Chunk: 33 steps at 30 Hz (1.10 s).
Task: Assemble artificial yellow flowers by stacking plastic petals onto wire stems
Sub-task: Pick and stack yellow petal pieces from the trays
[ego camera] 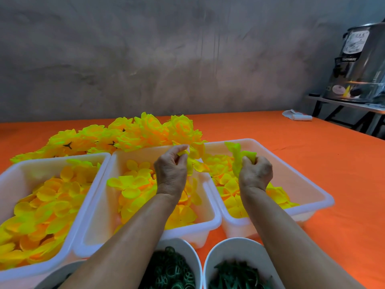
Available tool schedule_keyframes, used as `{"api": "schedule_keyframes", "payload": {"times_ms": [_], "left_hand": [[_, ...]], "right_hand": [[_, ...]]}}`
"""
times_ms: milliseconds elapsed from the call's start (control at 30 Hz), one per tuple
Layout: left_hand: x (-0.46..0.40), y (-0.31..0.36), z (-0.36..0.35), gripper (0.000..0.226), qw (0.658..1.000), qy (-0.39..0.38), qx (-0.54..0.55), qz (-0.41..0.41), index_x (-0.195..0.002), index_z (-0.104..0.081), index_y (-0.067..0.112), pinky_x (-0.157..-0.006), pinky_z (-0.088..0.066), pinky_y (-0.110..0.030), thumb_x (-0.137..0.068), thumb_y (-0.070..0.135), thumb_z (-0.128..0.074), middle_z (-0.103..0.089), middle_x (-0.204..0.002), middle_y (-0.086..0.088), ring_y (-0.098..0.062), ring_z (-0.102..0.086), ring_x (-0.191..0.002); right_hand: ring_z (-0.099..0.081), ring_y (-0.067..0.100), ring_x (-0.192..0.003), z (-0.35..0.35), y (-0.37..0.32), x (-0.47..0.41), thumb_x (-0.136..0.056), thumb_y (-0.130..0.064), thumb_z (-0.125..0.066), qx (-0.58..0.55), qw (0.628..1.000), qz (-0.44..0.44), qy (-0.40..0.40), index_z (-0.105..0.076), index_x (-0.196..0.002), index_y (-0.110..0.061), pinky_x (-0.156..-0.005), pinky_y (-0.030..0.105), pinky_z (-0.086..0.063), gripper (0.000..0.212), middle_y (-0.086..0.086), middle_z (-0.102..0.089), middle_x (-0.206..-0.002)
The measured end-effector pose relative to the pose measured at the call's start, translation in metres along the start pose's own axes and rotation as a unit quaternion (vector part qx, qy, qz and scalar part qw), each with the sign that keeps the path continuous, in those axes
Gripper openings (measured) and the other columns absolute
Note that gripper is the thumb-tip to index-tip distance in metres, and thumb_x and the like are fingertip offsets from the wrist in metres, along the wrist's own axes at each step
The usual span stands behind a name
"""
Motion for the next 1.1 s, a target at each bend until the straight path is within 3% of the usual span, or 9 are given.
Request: {"api": "schedule_keyframes", "payload": {"times_ms": [200, 367, 500, 600, 700, 800, 900, 1000, 1100], "left_hand": [[-0.001, -0.002, -0.003, 0.025, 0.998, -0.015, 0.059, 0.034, -0.114, -0.066, 0.006, -0.089, -0.053, -0.035, -0.091, 0.003, -0.057, -0.069, -0.102, -0.008, -0.013, -0.062, -0.090], [-0.001, -0.004, -0.004, 0.032, 0.995, -0.025, 0.079, 0.047, -0.121, -0.062, 0.011, -0.079, -0.052, -0.027, -0.092, 0.001, -0.054, -0.064, -0.090, -0.004, -0.011, -0.056, -0.080], [0.000, -0.004, -0.004, 0.038, 0.993, -0.050, 0.096, 0.047, -0.126, -0.059, 0.012, -0.072, -0.049, -0.021, -0.091, -0.003, -0.053, -0.060, -0.081, -0.001, -0.006, -0.051, -0.069], [0.003, 0.000, -0.008, 0.051, 0.987, -0.093, 0.119, 0.057, -0.134, -0.050, 0.019, -0.067, -0.043, -0.026, -0.090, -0.005, -0.053, -0.046, -0.070, -0.008, -0.016, -0.040, -0.067], [0.007, 0.002, -0.010, 0.059, 0.977, -0.142, 0.146, 0.070, -0.140, -0.040, 0.024, -0.072, -0.043, -0.031, -0.090, -0.006, -0.053, -0.049, -0.076, -0.013, -0.020, -0.041, -0.073], [0.010, 0.004, -0.014, 0.064, 0.964, -0.191, 0.165, 0.087, -0.146, -0.029, 0.023, -0.076, -0.042, -0.034, -0.092, -0.004, -0.052, -0.049, -0.083, -0.013, -0.021, -0.042, -0.078], [0.012, 0.005, -0.017, 0.065, 0.951, -0.233, 0.175, 0.103, -0.149, -0.022, 0.019, -0.080, -0.042, -0.037, -0.094, -0.003, -0.049, -0.048, -0.087, -0.013, -0.021, -0.042, -0.083], [0.017, 0.008, -0.018, 0.053, 0.938, -0.274, 0.183, 0.106, -0.144, -0.031, 0.016, -0.084, -0.048, -0.032, -0.096, -0.002, -0.046, -0.056, -0.091, -0.014, -0.018, -0.050, -0.087], [0.020, 0.015, -0.017, 0.030, 0.926, -0.305, 0.202, 0.094, -0.119, -0.055, 0.014, -0.080, -0.047, -0.040, -0.095, -0.004, -0.047, -0.062, -0.097, -0.020, -0.024, -0.055, -0.088]], "right_hand": [[-0.058, 0.039, -0.087, -0.001, -0.003, 0.007, -0.084, -0.020, -0.066, 0.054, 0.998, 0.020, -0.026, -0.065, -0.080, 0.001, -0.065, 0.031, -0.030, 0.021, 0.025, -0.064, -0.086], [-0.058, 0.035, -0.105, 0.001, -0.002, 0.009, -0.084, -0.015, -0.064, 0.125, 0.992, 0.007, -0.033, -0.062, -0.105, -0.007, -0.080, 0.034, -0.042, 0.023, 0.018, -0.065, -0.110], [-0.047, 0.035, -0.120, 0.000, -0.002, 0.012, -0.081, -0.007, -0.062, 0.138, 0.990, 0.001, -0.032, -0.049, -0.126, -0.010, -0.093, 0.036, -0.038, 0.047, 0.018, -0.052, -0.127], [-0.050, 0.035, -0.112, -0.003, -0.014, 0.017, -0.080, -0.014, -0.070, 0.079, 0.988, 0.125, -0.046, -0.061, -0.115, -0.007, -0.095, 0.038, -0.035, 0.037, 0.017, -0.060, -0.116], [-0.061, 0.029, -0.095, -0.010, -0.030, 0.033, -0.077, -0.017, -0.075, -0.026, 0.962, 0.234, -0.141, -0.072, -0.093, -0.008, -0.086, 0.042, -0.045, 0.018, 0.011, -0.068, -0.096], [-0.060, 0.024, -0.094, -0.016, -0.033, 0.043, -0.076, -0.022, -0.077, -0.029, 0.938, 0.268, -0.216, -0.073, -0.092, -0.011, -0.082, 0.041, -0.047, 0.019, 0.006, -0.067, -0.094], [-0.058, 0.024, -0.093, -0.018, -0.030, 0.041, -0.075, -0.025, -0.078, -0.021, 0.936, 0.261, -0.236, -0.073, -0.094, -0.013, -0.082, 0.039, -0.046, 0.023, 0.008, -0.063, -0.094], [-0.058, 0.020, -0.091, -0.019, -0.026, 0.038, -0.073, -0.025, -0.079, -0.040, 0.942, 0.226, -0.246, -0.072, -0.090, -0.015, -0.081, 0.033, -0.045, 0.021, 0.010, -0.064, -0.095], [-0.054, 0.016, -0.080, -0.019, -0.021, 0.035, -0.073, -0.017, -0.079, -0.099, 0.946, 0.170, -0.258, -0.070, -0.081, -0.013, -0.073, 0.027, -0.043, 0.014, 0.010, -0.066, -0.088]]}}
Point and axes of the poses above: each hand's wrist, its own x-axis away from the middle knuckle, its own z-axis out of the back of the hand, y = z × x, the point moved 3 cm from there along -x, towards the middle knuckle
